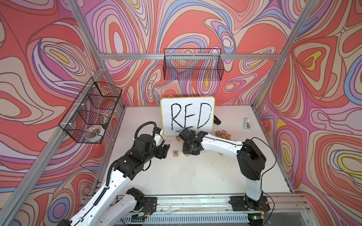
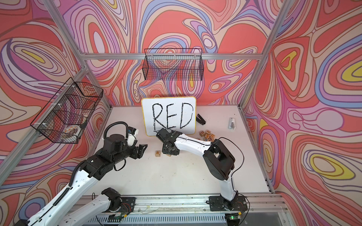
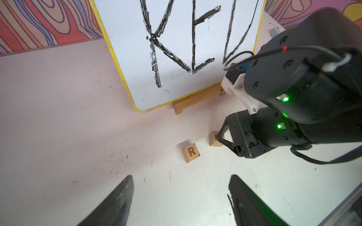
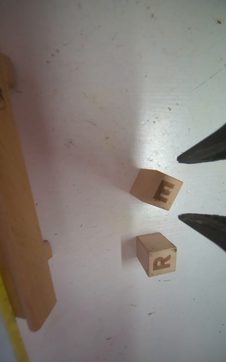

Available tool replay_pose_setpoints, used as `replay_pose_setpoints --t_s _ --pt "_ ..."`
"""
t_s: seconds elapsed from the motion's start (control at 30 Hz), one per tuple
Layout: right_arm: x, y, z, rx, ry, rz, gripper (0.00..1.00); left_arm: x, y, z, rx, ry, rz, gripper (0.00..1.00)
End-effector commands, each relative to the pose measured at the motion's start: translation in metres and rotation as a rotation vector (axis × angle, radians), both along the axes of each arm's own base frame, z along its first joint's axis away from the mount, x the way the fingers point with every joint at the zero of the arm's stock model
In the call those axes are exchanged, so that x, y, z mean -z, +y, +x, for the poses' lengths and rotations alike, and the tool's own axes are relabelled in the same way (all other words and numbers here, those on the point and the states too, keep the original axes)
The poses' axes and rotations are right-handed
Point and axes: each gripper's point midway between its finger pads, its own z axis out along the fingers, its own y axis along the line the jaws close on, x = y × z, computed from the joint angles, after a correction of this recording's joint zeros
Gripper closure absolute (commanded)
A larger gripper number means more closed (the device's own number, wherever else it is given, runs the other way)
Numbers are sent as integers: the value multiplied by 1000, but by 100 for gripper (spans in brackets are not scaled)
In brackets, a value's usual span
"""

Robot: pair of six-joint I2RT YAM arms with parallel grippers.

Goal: Assemble the uppercase word "red" with letter blocks
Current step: Pick up the letter block from the center of the board.

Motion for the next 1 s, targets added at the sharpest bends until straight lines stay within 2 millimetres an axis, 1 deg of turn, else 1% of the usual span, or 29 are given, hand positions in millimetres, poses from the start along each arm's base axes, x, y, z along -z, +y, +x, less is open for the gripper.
replay_pose_setpoints --t_s 0.0,0.17,0.4,0.57,0.77,0.97 --pt "6 2 -4 70 22 25 53 5 -1 -3 5 20 6 21" --pt "9 6 -3 96 29 44 52 4 0 -3 5 17 4 21" --pt "10 4 0 120 22 32 51 4 -1 -4 8 16 -1 21" --pt "17 5 -1 120 38 27 51 3 -1 -5 10 16 -4 21" --pt "23 5 3 121 34 11 51 2 0 -5 9 11 -5 21" --pt "21 7 7 112 17 8 51 2 0 -6 9 13 -4 21"
